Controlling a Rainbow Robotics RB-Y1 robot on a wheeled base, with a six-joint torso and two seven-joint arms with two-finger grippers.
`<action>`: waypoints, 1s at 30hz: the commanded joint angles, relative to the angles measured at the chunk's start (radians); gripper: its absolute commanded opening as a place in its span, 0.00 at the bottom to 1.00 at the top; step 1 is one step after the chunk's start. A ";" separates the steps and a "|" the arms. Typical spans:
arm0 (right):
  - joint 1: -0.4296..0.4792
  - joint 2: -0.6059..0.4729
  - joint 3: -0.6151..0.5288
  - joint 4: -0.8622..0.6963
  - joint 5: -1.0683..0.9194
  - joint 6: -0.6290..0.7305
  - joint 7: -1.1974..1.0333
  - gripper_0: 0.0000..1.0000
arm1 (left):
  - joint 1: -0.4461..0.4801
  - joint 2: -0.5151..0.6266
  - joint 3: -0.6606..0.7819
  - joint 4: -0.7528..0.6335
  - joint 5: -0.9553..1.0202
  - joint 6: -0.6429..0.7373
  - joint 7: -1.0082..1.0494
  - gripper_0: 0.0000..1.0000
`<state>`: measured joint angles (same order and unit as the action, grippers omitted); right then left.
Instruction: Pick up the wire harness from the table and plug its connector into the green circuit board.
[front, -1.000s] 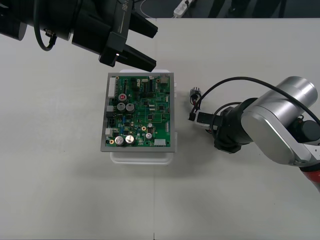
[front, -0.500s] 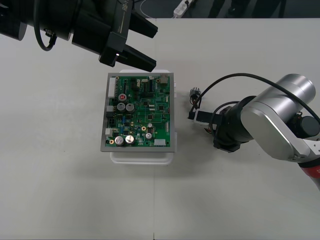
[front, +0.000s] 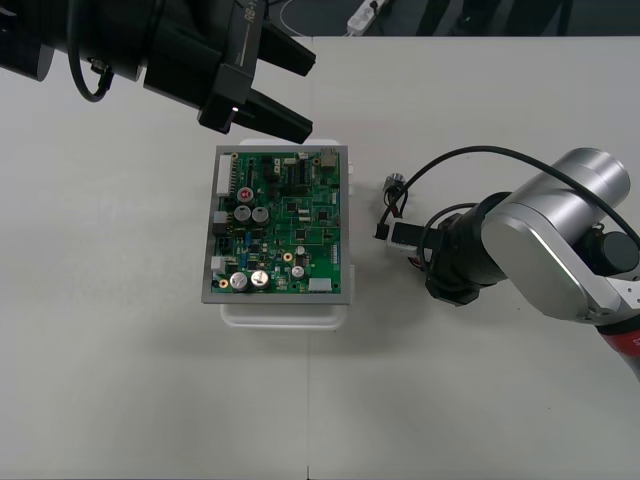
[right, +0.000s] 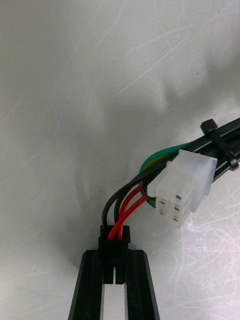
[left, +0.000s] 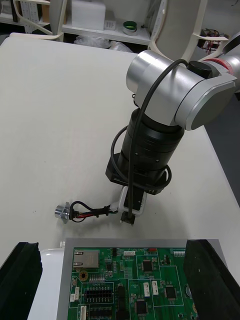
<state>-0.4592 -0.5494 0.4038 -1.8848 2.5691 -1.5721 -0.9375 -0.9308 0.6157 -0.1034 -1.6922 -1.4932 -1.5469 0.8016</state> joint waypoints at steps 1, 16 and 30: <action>0.005 -0.009 0.036 0.033 -0.003 0.001 -0.043 0.00 | -0.049 -0.016 -0.002 -0.029 -0.004 -0.024 -0.018 0.83; -0.001 -0.047 -0.039 0.006 -0.122 0.001 -0.017 0.00 | -0.049 -0.016 -0.002 -0.029 -0.004 -0.024 -0.018 0.83; -0.041 -0.187 -0.076 -0.045 -0.282 0.001 -0.017 0.00 | -0.049 -0.016 -0.002 -0.029 -0.004 -0.024 -0.018 0.83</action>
<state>-0.4648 -0.6703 0.3659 -1.8986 2.3267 -1.5714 -0.9374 -0.9308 0.6157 -0.1034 -1.6922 -1.4934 -1.5469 0.8016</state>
